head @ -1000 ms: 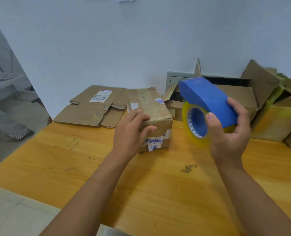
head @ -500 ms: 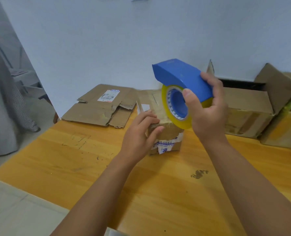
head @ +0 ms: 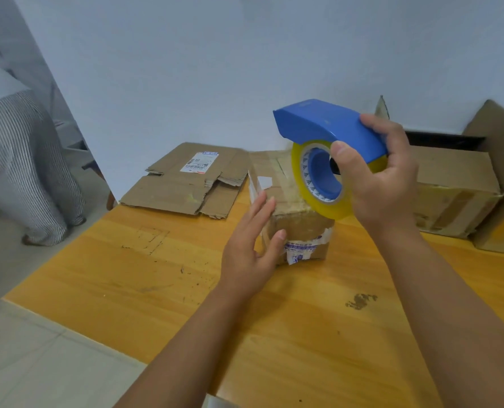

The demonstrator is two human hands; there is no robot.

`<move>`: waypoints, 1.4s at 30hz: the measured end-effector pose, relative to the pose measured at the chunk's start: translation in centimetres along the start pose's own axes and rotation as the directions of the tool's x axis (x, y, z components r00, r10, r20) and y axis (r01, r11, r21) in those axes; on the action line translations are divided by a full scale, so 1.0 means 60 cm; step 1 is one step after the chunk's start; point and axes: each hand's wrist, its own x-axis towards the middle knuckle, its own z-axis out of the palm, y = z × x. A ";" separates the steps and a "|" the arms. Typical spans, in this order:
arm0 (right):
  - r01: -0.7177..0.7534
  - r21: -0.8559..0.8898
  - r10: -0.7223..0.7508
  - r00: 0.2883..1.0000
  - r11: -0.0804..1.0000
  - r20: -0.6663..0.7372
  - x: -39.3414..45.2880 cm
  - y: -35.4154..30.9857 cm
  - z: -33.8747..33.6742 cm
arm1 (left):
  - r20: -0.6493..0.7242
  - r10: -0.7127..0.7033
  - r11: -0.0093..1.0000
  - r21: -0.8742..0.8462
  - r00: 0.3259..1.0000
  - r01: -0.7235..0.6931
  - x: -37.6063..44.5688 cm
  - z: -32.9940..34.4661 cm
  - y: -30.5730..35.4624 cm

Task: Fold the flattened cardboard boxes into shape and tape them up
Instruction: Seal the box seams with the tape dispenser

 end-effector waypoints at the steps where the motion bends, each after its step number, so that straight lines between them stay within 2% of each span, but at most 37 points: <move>1: -0.003 0.004 0.003 1.000 1.000 -0.001 0.000 0.000 0.000 | 0.032 -0.001 1.000 0.014 0.999 0.001 -0.003 -0.001 0.001; 4: -0.021 0.012 0.021 1.000 1.000 0.001 0.000 0.000 0.001 | 0.116 -0.023 1.000 0.007 0.993 0.022 -0.017 0.001 0.006; 7: -0.025 0.029 0.025 1.000 0.999 -0.001 0.000 0.001 0.000 | 0.123 -0.054 0.998 -0.016 0.991 0.057 -0.026 0.005 0.013; 14: -0.030 0.036 0.029 0.999 0.999 0.013 -0.002 -0.003 0.001 | 0.043 -0.103 0.993 -0.054 0.994 0.105 -0.035 0.013 0.013; 21: -0.032 0.033 0.032 0.999 0.999 0.009 -0.005 -0.003 -0.003 | -0.097 -0.077 0.995 -0.076 0.992 0.070 -0.037 0.025 0.020; 26: -0.049 0.024 0.049 0.999 0.999 0.013 -0.004 -0.005 -0.002 | -0.110 -0.020 1.000 -0.024 0.994 0.018 -0.037 0.025 0.017; 37: -0.039 0.006 0.039 0.999 0.999 0.013 -0.002 -0.002 0.000 | -0.208 -0.134 0.990 0.011 0.969 0.139 -0.013 0.017 0.033; 42: -0.031 0.003 0.031 0.999 1.000 0.014 -0.001 -0.003 0.000 | -0.224 -0.073 0.995 0.045 0.972 0.085 -0.014 0.019 0.028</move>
